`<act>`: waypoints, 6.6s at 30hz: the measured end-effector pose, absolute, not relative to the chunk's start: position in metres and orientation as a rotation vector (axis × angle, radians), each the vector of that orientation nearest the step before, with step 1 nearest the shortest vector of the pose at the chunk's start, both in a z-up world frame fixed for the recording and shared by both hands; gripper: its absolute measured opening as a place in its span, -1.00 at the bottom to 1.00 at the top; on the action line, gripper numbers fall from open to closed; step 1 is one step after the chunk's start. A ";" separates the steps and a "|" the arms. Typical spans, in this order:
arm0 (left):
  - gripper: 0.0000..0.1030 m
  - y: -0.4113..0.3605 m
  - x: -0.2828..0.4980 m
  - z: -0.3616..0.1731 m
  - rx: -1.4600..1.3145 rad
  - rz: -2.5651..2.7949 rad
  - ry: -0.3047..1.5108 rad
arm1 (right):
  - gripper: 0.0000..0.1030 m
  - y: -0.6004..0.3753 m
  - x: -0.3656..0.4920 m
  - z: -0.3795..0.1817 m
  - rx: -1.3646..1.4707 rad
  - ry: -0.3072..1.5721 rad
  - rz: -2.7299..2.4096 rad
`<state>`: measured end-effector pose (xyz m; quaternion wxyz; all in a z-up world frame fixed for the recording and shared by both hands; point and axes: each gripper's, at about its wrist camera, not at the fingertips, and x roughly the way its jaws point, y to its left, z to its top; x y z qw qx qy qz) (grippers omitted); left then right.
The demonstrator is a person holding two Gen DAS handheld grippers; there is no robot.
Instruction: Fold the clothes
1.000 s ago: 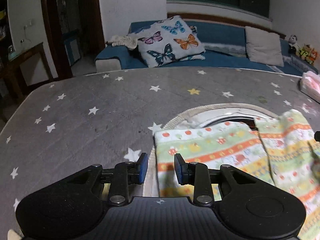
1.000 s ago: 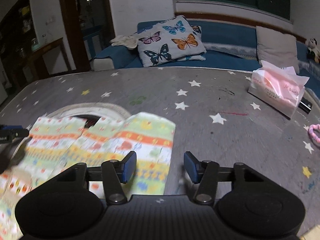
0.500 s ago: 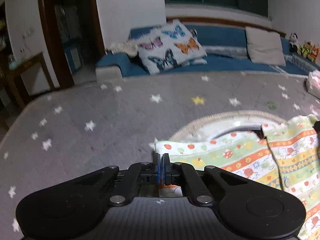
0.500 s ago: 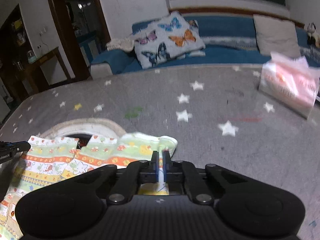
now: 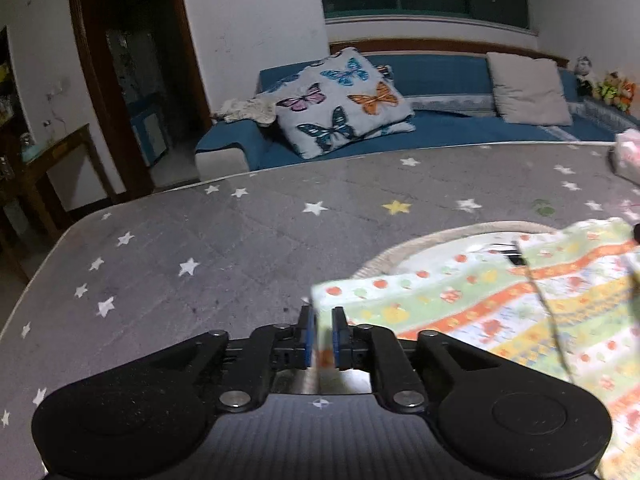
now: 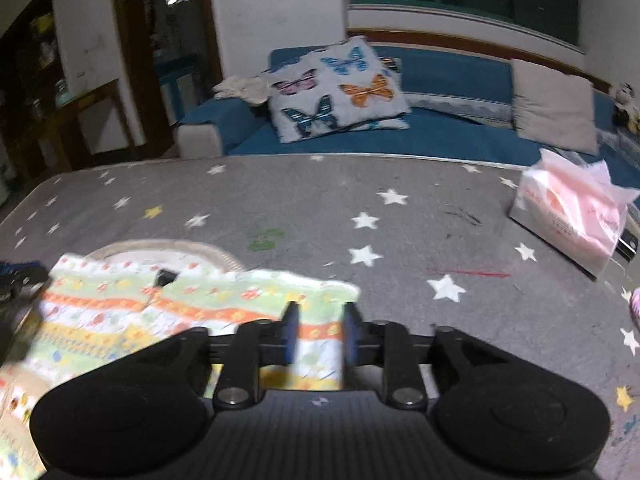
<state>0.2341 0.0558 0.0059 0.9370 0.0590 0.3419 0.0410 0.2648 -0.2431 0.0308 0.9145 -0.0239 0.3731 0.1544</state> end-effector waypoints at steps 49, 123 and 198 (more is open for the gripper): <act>0.02 0.178 -0.026 -0.002 -0.189 0.486 0.638 | 0.34 -0.111 0.021 0.012 -0.469 0.642 0.740; -0.20 0.013 0.026 0.015 0.067 -0.099 0.652 | 0.20 -0.237 0.059 0.023 -0.009 0.777 0.588; -0.41 0.021 0.077 -0.005 0.170 -0.165 0.703 | -0.53 -0.218 0.032 0.013 -0.258 0.716 0.559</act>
